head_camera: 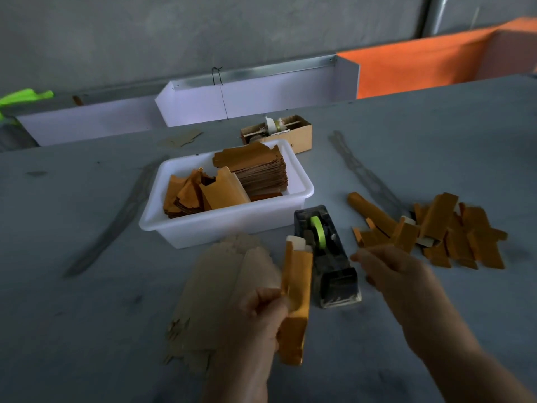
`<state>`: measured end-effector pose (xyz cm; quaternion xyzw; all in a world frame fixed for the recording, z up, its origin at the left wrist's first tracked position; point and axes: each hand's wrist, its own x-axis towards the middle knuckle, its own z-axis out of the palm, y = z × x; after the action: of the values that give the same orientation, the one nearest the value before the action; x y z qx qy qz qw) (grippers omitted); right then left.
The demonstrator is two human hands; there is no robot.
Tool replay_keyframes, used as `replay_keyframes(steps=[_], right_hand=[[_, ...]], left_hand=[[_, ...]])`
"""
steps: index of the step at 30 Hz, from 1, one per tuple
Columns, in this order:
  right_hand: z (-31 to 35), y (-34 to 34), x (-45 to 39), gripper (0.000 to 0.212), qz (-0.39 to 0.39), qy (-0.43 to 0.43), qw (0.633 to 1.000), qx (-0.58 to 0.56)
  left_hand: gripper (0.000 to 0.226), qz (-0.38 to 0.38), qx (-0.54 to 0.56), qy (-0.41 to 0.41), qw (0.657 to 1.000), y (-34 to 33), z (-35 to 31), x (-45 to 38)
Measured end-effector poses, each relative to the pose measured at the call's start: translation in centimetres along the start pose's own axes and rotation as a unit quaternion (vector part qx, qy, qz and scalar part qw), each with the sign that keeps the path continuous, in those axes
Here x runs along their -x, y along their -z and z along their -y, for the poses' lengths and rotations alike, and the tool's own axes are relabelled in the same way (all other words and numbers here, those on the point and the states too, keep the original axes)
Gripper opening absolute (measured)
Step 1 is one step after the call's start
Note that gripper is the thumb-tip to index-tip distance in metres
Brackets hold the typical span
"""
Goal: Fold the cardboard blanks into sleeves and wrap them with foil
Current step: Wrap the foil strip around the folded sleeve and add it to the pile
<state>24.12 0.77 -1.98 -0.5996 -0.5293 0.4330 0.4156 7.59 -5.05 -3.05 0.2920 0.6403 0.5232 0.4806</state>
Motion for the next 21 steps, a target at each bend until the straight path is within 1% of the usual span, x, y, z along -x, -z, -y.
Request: replay_keyframes(steps=[2, 4, 8, 11, 14, 17, 18, 19, 20, 21], right_hand=[[-0.6, -0.1, -0.8, 0.015, 0.036, -0.032, 0.999, 0.018], [-1.2, -0.5, -1.4, 0.01, 0.06, -0.052, 0.997, 0.019], [-1.4, -1.1, -1.9, 0.011, 0.084, -0.055, 0.995, 0.028], [-1.2, -1.4, -1.9, 0.01, 0.085, -0.069, 0.994, 0.025], [-1.0, -1.5, -1.9, 0.007, 0.081, -0.079, 0.993, 0.02], [-1.0, -2.0, -1.9, 0.009, 0.058, -0.058, 0.997, 0.009], [-1.0, -2.2, -1.7, 0.01, 0.053, -0.05, 0.997, -0.001], [-1.1, -2.3, -1.6, 0.01, 0.053, -0.051, 0.997, -0.037], [-1.2, -2.2, -1.4, 0.008, 0.067, -0.066, 0.99, -0.108], [-1.1, -2.1, -1.3, 0.008, 0.088, -0.088, 0.973, -0.192]], left_hand=[[0.016, -0.008, -0.01, 0.002, 1.0, 0.0, 0.0, -0.3], [0.021, -0.015, -0.011, 0.001, 1.0, -0.3, 0.1, -0.5], [0.024, -0.009, 0.008, 0.007, 1.0, -1.5, 0.2, -0.8], [0.026, -0.007, 0.004, 0.0, 1.0, -2.3, 0.1, -1.1], [0.022, -0.009, -0.003, 0.005, 1.0, -3.1, 0.1, -1.3], [0.018, -0.013, -0.007, 0.012, 1.0, -3.4, 0.4, -1.3], [0.017, -0.012, -0.006, 0.014, 1.0, -3.5, 0.4, -1.3], [0.017, -0.013, -0.005, 0.016, 1.0, -3.5, 0.4, -1.3], [0.018, -0.013, -0.001, 0.018, 1.0, -3.4, 0.5, -1.3], [0.021, -0.014, 0.005, 0.022, 1.0, -3.4, 0.5, -1.3]])
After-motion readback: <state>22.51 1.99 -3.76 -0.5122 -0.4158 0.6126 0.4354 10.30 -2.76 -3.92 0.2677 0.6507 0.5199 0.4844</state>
